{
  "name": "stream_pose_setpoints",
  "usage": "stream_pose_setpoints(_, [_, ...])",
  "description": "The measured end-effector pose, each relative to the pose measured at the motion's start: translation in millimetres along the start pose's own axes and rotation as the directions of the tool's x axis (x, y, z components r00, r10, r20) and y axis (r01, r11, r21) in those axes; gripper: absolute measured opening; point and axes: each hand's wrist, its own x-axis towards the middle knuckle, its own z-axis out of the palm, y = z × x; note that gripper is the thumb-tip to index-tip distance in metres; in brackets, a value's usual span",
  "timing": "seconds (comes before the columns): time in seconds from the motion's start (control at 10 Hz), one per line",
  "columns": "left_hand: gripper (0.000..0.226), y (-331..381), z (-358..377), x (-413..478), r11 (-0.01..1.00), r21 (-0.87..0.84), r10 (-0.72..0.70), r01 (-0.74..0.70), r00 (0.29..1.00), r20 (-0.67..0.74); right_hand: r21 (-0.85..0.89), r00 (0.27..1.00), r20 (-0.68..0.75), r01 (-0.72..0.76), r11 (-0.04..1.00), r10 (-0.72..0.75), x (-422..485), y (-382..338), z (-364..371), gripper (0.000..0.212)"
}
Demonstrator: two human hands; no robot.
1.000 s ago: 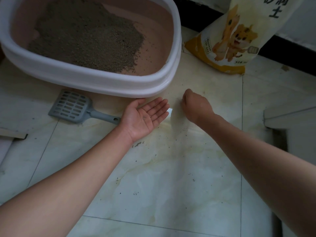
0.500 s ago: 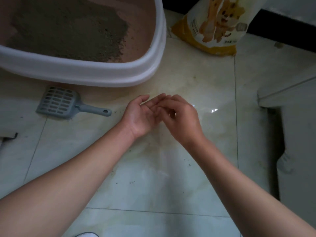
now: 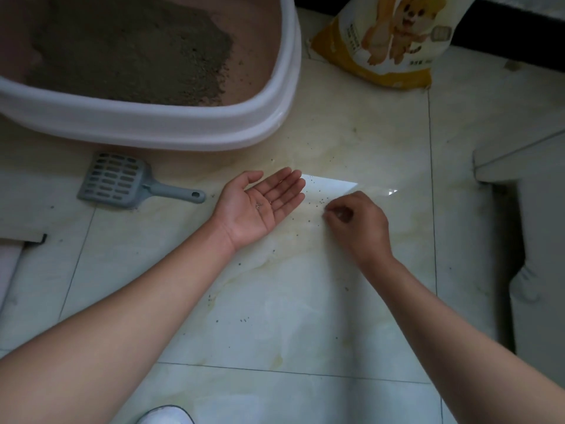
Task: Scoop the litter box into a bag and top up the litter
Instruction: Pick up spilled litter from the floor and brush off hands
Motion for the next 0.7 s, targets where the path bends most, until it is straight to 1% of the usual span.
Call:
stream_pose_setpoints(0.1, [0.041,0,-2,0,1.000,0.001,-0.004,0.004,1.000,-0.006,-0.074,0.998,-0.002,0.063,0.995,-0.063,3,-3,3,0.009])
stream_pose_setpoints(0.2, [0.041,-3,-2,2,1.000,0.004,-0.015,0.015,1.000,-0.012,-0.201,0.992,0.034,0.122,0.972,-0.118,6,-3,4,0.010])
stream_pose_setpoints(0.3, [0.040,-11,-2,3,0.999,0.015,-0.043,0.043,0.999,-0.018,-0.257,0.988,0.062,0.153,0.954,-0.142,5,-1,2,0.010])
stream_pose_setpoints(0.4, [0.040,-19,-1,2,0.997,0.028,-0.067,0.068,0.997,-0.027,-0.243,0.978,0.090,0.207,0.948,-0.190,-2,6,-3,0.008])
stream_pose_setpoints(0.5, [0.040,-23,-1,1,0.996,0.035,-0.080,0.081,0.996,-0.030,-0.248,0.943,0.167,0.323,0.913,-0.288,-15,19,-11,0.006])
stream_pose_setpoints(0.6, [0.041,-19,-1,1,0.997,0.033,-0.069,0.070,0.997,-0.024,-0.254,0.919,0.210,0.381,0.889,-0.334,-23,30,-18,0.005])
stream_pose_setpoints(0.7, [0.041,-11,2,1,0.999,0.020,-0.037,0.038,0.999,-0.020,-0.270,0.919,0.208,0.383,0.883,-0.334,-22,31,-19,0.006])
